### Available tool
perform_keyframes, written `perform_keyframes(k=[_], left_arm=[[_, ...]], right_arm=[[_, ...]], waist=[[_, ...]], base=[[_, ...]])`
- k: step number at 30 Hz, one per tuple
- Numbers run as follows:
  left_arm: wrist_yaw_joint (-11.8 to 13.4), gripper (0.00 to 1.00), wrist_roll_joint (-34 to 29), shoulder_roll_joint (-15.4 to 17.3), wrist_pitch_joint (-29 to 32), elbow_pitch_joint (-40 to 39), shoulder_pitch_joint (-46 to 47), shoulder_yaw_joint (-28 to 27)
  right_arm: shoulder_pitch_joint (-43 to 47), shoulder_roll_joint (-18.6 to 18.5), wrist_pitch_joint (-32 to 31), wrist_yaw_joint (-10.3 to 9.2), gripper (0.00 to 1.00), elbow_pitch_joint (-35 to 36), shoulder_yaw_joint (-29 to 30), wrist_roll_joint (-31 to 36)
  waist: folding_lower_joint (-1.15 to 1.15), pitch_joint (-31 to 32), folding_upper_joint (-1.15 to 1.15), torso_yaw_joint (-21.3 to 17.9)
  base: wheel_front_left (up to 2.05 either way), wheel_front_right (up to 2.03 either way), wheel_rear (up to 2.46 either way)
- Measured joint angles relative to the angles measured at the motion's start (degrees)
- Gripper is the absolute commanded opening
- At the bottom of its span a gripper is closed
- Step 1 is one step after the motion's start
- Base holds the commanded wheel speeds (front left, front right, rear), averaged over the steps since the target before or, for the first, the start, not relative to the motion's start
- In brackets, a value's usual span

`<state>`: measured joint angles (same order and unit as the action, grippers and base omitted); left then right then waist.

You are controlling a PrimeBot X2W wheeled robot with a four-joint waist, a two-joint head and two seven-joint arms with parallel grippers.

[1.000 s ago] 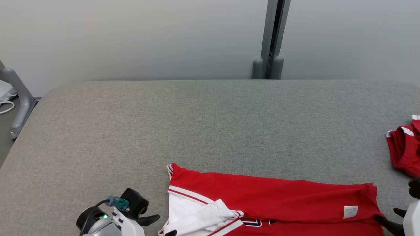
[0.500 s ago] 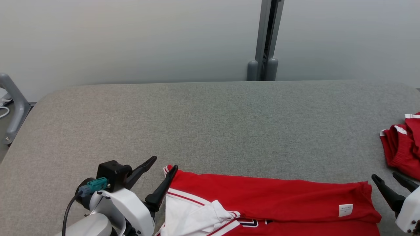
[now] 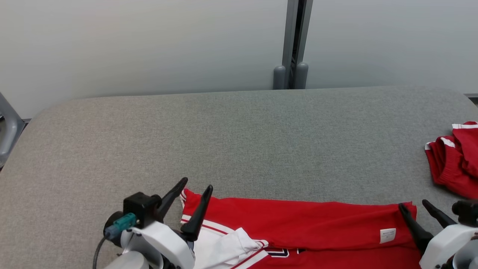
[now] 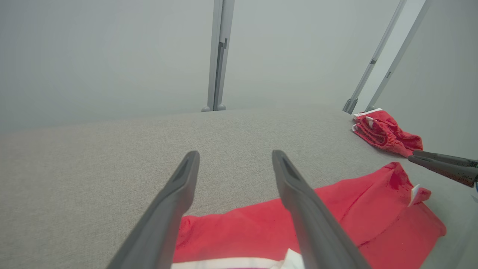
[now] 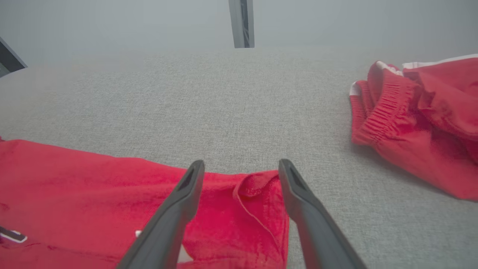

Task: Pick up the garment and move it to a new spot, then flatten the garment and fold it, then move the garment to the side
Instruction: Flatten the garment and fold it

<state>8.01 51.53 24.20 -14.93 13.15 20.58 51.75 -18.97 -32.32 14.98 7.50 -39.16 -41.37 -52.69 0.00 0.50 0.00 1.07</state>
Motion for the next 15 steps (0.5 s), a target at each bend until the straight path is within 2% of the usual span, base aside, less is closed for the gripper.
perform_keyframes(k=[5,9,15], left_arm=[[-2.8,1.0,-4.4,-3.1,-0.1,2.4,-3.3,-2.0],[-3.9,1.0,-6.3,-4.6,-0.1,2.9,-4.2,-3.3],[-5.5,1.0,-8.2,-6.2,-0.1,4.2,-5.2,-4.5]], right_arm=[[4.7,4.2,0.0,0.0,1.0,-1.0,8.7,10.8],[6.7,6.6,0.0,0.0,1.0,-2.9,12.6,14.7],[7.8,9.3,0.0,0.0,1.0,-6.4,16.7,16.5]], waist=[[0.0,0.0,0.0,-0.2],[0.0,0.0,0.0,-0.1],[0.0,0.1,0.0,0.3]], base=[[0.0,0.0,0.0],[0.0,0.0,0.0],[0.0,0.0,0.0]])
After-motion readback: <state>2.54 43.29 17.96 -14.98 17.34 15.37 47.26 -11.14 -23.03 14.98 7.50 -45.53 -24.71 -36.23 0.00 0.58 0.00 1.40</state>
